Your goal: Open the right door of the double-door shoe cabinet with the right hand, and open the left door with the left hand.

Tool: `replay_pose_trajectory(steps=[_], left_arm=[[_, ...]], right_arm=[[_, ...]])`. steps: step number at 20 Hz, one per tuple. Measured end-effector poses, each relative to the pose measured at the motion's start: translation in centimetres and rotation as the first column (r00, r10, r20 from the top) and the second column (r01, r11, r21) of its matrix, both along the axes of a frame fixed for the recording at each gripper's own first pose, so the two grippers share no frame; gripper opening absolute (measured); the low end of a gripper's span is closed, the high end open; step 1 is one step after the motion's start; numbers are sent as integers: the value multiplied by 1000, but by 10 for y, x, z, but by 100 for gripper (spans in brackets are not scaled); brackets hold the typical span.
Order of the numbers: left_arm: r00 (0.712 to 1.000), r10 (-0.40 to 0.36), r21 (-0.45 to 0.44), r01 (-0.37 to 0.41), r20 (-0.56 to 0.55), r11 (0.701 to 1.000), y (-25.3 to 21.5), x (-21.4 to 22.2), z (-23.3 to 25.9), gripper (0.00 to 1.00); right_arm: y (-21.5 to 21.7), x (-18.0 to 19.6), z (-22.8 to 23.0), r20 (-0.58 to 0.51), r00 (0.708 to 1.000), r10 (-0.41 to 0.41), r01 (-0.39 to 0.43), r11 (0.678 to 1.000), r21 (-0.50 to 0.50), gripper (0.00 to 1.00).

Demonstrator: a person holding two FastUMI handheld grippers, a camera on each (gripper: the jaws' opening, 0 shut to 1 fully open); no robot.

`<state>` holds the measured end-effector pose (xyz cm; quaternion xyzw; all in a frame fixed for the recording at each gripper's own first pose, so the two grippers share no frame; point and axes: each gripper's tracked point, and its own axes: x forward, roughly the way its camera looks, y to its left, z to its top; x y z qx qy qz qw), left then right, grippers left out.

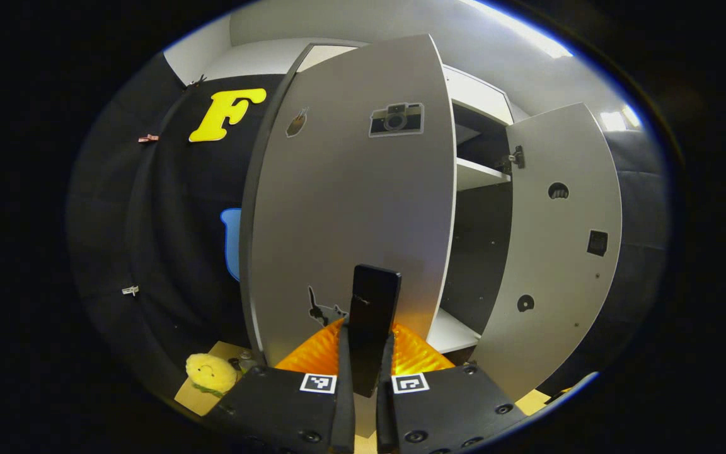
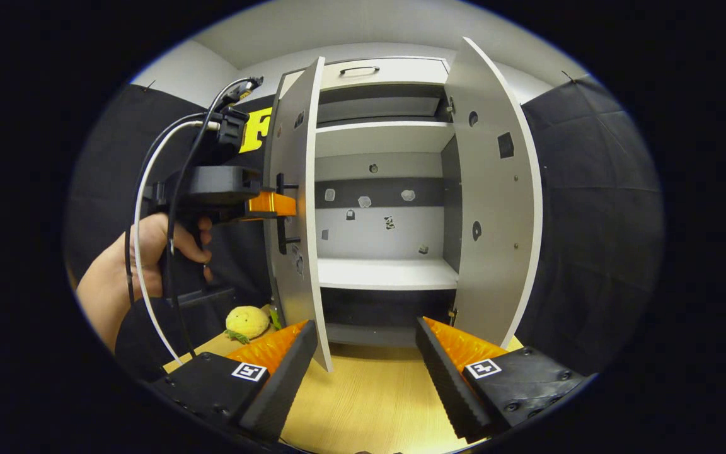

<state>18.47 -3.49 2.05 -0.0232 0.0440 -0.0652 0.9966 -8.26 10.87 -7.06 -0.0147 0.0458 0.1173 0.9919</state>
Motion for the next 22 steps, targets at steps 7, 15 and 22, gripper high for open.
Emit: replay_pose_trajectory(steps=[7, 15, 22], left_arm=[[1000, 12, -30, -12, 3, 999, 21, -16, 3, 18], [999, 42, 12, -42, -10, 999, 43, -24, 2, 17], [993, 115, 27, -115, 1, 993, 71, -28, 4, 14]], right_arm=[[2, -4, 3, 17, 998, -53, 53, 999, 10, 98], [-4, -5, 2, 13, 996, -85, 84, 996, 3, 98], [-13, 0, 1, 3, 994, -110, 110, 994, 0, 98]])
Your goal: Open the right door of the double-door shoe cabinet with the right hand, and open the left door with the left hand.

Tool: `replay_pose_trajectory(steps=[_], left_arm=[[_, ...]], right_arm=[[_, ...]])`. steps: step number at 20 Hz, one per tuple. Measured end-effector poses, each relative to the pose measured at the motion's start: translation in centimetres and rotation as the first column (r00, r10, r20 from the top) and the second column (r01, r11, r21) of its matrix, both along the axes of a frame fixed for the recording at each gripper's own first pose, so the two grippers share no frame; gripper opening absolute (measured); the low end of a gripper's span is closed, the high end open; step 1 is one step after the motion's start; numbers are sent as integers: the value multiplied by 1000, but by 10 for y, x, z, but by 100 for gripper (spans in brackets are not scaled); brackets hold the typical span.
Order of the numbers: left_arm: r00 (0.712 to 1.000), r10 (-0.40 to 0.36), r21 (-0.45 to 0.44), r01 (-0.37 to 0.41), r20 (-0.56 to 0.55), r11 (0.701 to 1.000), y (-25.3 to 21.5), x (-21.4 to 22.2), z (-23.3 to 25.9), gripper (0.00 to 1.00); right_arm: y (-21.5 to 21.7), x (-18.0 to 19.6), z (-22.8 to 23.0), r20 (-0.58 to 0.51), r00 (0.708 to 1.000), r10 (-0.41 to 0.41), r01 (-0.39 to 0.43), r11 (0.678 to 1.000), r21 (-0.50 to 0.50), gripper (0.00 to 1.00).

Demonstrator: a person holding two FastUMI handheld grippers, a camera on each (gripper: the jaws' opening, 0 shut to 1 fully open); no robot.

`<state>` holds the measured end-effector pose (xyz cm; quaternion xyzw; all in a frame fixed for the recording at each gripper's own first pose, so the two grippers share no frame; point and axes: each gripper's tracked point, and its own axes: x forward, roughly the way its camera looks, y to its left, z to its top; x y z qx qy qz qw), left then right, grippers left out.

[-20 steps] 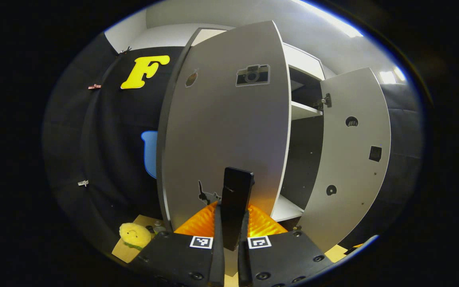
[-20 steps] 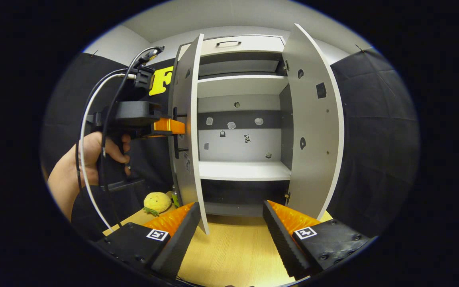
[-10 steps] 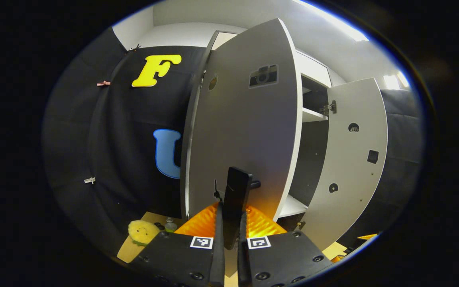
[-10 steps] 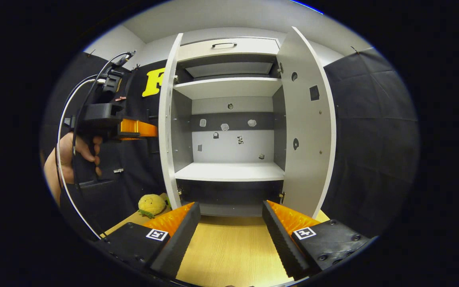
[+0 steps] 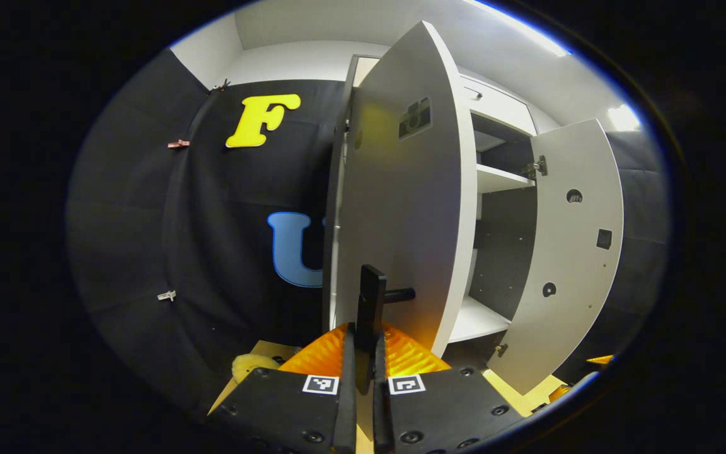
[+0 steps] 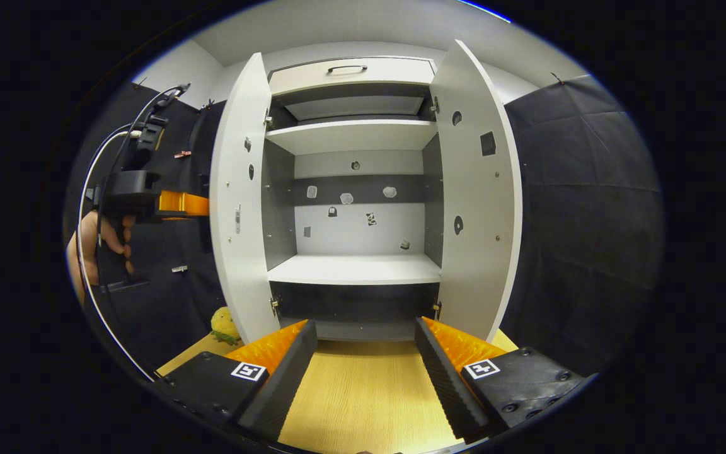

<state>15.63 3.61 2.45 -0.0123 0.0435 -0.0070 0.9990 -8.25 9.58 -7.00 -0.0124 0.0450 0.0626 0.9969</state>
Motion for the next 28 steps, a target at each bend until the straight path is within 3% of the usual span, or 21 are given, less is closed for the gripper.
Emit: replay_pose_trajectory(steps=[4, 5, 8, 13, 18, 23, 25, 28], left_arm=[[995, 102, 16, -102, -19, 995, 35, -1, -6, 11], [997, 69, 21, -69, -17, 997, 38, -1, -4, 5], [999, 12, -59, -13, -31, 998, 23, -5, -6, 5], [999, 32, 43, -31, -29, 999, 32, -29, -4, 5], [997, 67, 115, -70, 28, 991, 15, -50, 11, 5], [995, 72, 35, -74, 65, 997, -47, -58, 1, 6], [996, 70, 33, -72, 61, 997, -72, -56, -9, 13], [995, 69, 5, -70, 67, 998, -103, -59, -22, 31]], right_arm=[[-5, 5, 5, 1, 1000, -17, 17, 1000, -10, 98], [-6, 6, 6, -1, 1000, -22, 22, 1000, -12, 98], [-10, 8, 7, -16, 999, -38, 37, 999, -29, 98], [-22, 18, 12, -27, 999, -36, 35, 999, -31, 98], [-35, 36, 27, -7, 1000, 10, -10, 1000, -5, 98], [-57, 43, 46, 27, 999, 39, -40, 998, 47, 98], [-69, 41, 47, 27, 999, 47, -48, 998, 47, 98], [-89, 33, 43, 19, 998, 58, -59, 997, 50, 98]])
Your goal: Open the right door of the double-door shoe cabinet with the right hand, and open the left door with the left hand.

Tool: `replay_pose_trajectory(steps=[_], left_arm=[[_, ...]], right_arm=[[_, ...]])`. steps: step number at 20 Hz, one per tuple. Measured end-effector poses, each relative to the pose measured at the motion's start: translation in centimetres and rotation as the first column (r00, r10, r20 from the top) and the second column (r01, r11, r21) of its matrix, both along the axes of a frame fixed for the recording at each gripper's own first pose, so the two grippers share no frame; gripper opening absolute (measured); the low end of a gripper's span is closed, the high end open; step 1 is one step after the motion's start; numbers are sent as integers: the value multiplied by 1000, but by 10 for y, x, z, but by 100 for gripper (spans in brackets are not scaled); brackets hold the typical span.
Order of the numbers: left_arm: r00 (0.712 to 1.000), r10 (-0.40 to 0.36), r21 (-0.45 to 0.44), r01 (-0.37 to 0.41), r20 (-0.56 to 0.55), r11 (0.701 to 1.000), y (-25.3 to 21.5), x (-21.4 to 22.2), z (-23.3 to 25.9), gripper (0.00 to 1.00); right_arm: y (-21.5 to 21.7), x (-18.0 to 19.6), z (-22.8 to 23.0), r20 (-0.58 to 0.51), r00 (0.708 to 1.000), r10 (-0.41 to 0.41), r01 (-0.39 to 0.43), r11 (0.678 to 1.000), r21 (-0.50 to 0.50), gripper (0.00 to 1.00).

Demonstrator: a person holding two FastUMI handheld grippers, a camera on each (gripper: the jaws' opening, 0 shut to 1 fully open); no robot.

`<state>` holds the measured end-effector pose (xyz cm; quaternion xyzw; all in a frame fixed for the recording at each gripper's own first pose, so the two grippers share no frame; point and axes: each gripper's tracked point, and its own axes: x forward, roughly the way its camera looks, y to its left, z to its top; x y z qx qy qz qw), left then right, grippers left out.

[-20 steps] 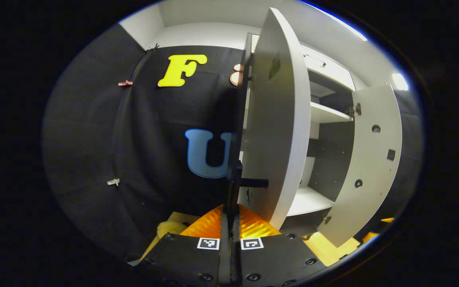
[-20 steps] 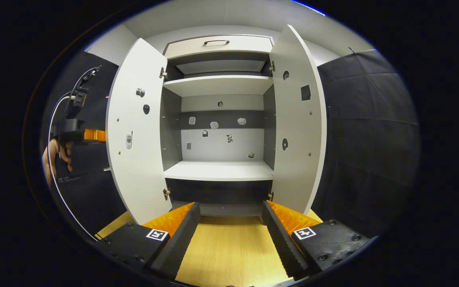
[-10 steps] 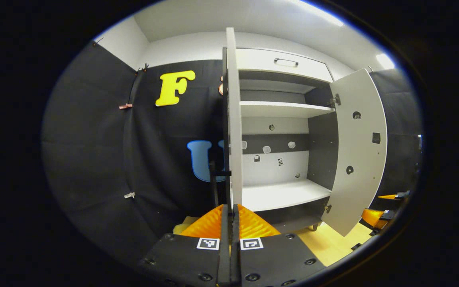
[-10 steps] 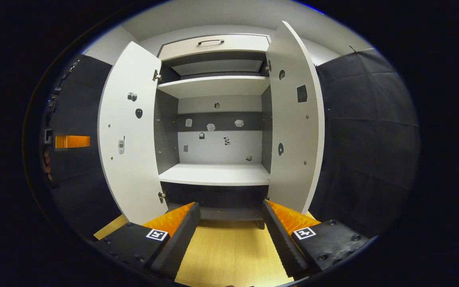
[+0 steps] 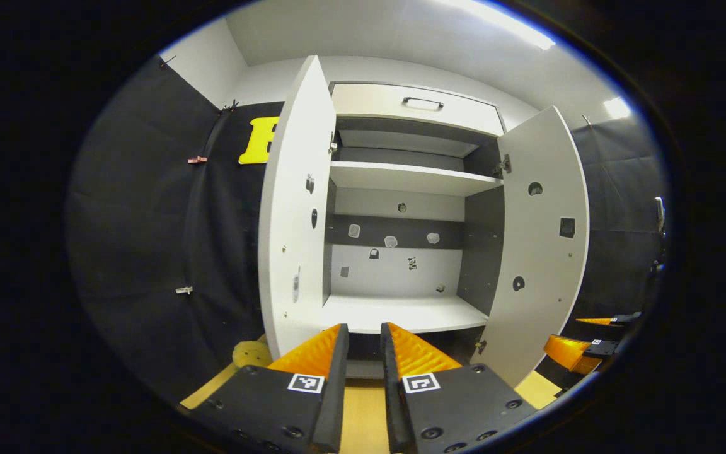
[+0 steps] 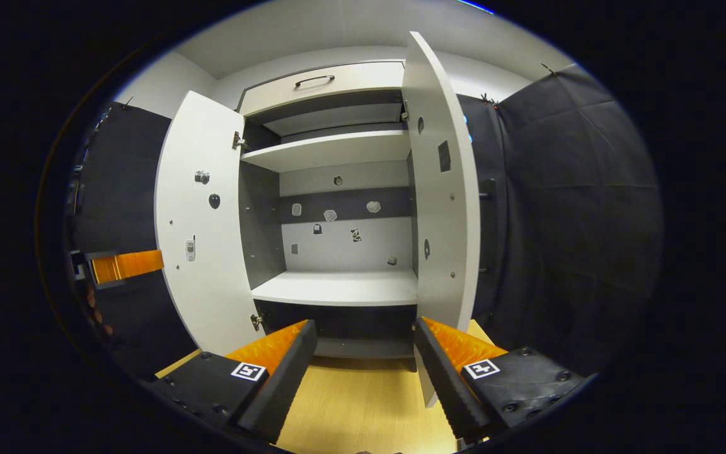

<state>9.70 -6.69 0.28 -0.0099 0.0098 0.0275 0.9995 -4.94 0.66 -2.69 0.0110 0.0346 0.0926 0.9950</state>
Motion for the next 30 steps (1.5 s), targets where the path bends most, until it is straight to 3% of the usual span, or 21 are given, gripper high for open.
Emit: replay_pose_trajectory(steps=[1, 2, 6, 8, 15, 20, 25, 30], left_arm=[[1000, -3, -11, 3, 1, 1000, -10, 0, -4, 34], [1000, -8, -21, 8, -4, 1000, -20, 0, -9, 48], [998, 60, -24, -60, -3, 998, -34, -6, -20, 84], [997, 77, -20, -77, 11, 997, -42, -11, -22, 92], [999, 40, 48, -42, 28, 998, -48, -14, -12, 95], [1000, 11, 10, -11, 15, 1000, -43, -9, -13, 95], [1000, 7, 35, -7, 2, 999, -39, -11, -16, 95], [1000, -15, 24, 15, -27, 1000, -38, -11, -23, 95]], right_arm=[[-6, -3, -3, -11, 1000, 4, -4, 1000, 3, 98], [-9, -7, -5, -20, 1000, 15, -15, 1000, 8, 98], [-27, -15, -5, -25, 998, 53, -53, 998, 25, 98], [-26, -12, -6, -44, 996, 77, -73, 994, 77, 98], [-20, 1, 5, 9, 997, 77, -77, 997, 33, 98], [-4, 11, 5, -3, 997, 72, -72, 997, 24, 98], [6, 25, 3, -28, 998, 61, -61, 998, -2, 98], [9, 36, 19, 10, 1000, 27, -27, 1000, 8, 98]])
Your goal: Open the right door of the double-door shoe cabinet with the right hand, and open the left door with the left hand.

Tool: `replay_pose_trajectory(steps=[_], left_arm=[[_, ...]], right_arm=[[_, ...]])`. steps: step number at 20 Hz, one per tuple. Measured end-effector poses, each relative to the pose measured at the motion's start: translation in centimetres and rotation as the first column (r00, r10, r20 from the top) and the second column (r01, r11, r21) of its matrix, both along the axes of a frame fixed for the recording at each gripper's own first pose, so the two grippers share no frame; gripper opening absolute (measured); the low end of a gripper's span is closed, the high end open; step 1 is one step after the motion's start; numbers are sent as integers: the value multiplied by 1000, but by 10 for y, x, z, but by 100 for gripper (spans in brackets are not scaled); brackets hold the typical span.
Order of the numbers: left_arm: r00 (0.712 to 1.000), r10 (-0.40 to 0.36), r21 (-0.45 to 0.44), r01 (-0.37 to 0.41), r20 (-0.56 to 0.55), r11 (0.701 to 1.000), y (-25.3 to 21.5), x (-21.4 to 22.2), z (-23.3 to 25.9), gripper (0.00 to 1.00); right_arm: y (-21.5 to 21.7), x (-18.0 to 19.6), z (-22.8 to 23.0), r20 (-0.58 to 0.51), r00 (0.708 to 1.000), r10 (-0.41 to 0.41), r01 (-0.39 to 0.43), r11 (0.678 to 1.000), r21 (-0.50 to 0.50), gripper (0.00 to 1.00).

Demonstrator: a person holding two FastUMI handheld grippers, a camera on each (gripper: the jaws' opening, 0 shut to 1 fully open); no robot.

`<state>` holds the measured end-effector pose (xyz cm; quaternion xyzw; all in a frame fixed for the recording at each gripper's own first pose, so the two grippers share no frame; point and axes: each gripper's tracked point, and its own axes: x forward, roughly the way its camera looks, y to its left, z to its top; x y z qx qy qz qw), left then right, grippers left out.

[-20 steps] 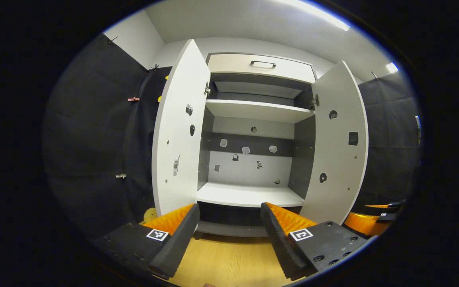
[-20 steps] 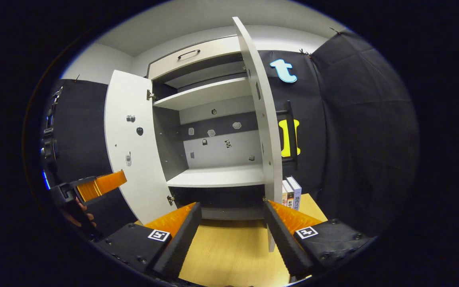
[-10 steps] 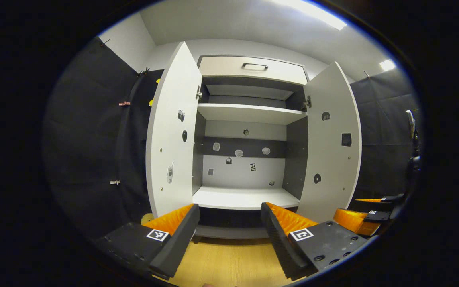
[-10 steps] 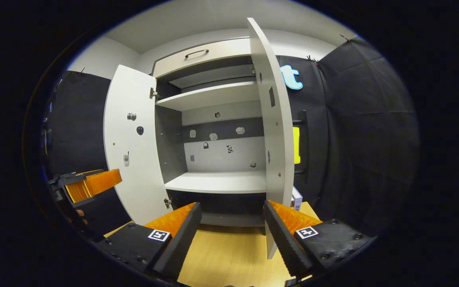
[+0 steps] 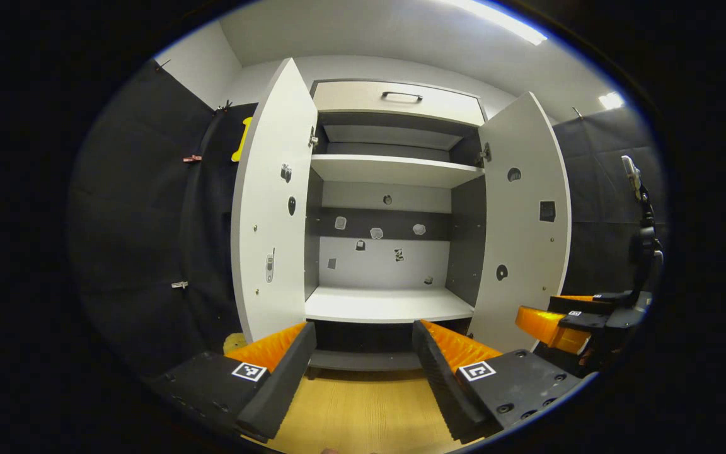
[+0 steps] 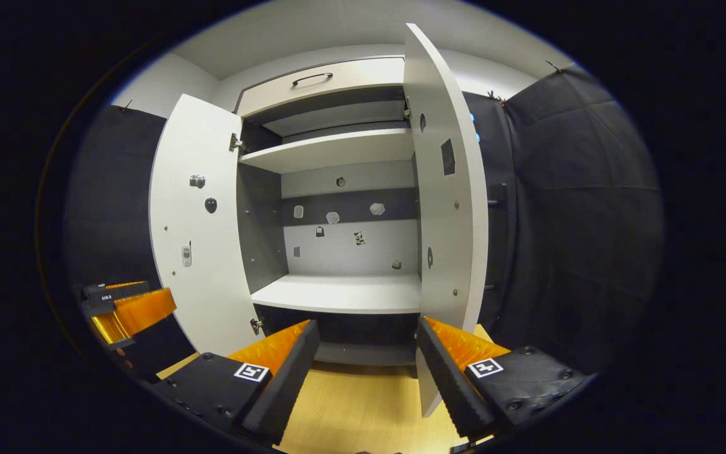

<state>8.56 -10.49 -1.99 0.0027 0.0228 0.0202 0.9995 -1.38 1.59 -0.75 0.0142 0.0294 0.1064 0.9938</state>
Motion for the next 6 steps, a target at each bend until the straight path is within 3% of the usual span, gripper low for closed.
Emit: replay_pose_trajectory(steps=[6], left_arm=[[1000, -8, 12, 8, 5, 1000, 4, 2, 2, 95]], right_arm=[[13, 2, 4, 11, 1000, 0, 0, 1000, 2, 99]])
